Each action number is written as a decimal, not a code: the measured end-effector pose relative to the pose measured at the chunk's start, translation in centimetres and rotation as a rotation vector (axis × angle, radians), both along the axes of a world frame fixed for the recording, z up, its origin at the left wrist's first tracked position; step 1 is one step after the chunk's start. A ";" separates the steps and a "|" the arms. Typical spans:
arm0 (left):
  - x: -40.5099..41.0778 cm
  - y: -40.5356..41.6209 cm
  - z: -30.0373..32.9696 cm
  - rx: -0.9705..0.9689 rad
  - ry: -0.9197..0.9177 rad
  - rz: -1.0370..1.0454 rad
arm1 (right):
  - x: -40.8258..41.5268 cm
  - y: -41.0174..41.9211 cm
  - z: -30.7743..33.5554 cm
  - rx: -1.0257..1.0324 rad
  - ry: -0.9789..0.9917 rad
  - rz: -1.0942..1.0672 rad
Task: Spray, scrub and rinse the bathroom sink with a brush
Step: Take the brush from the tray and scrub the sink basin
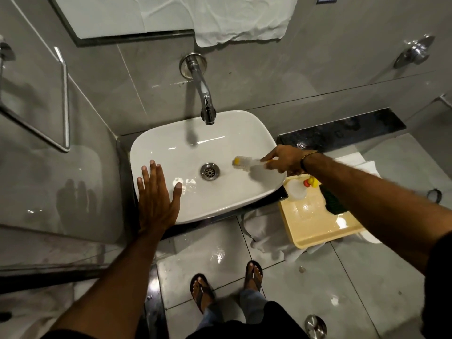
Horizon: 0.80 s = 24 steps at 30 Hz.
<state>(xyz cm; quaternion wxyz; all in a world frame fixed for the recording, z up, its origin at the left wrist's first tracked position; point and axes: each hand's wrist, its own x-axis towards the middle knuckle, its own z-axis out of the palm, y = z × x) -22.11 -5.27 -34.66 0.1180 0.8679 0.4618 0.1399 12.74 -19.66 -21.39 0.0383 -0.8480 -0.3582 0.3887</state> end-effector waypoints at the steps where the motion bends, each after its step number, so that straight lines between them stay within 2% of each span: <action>1: 0.0 0.0 0.0 -0.001 0.006 0.002 | 0.3 -0.2 0.2 -0.025 0.015 -0.008; 4: 0.0 0.0 0.1 0.003 0.024 0.002 | -2.4 0.5 0.3 -0.107 0.132 0.047; 7: 0.0 0.1 0.1 -0.002 0.030 -0.003 | -5.0 1.7 -0.5 -0.095 0.200 0.127; 13: 0.0 -0.1 0.3 -0.008 0.028 -0.008 | -0.3 -0.1 0.8 -0.028 0.064 -0.037; 16: 0.0 0.0 0.3 -0.017 0.037 -0.008 | -3.2 0.1 1.0 -0.082 0.175 -0.010; 19: -0.1 0.0 0.3 -0.015 0.038 -0.014 | -8.6 1.2 -1.6 -0.005 0.294 0.071; 24: -0.1 -0.1 0.1 -0.006 0.030 -0.017 | -8.4 2.3 -3.5 0.122 0.157 0.007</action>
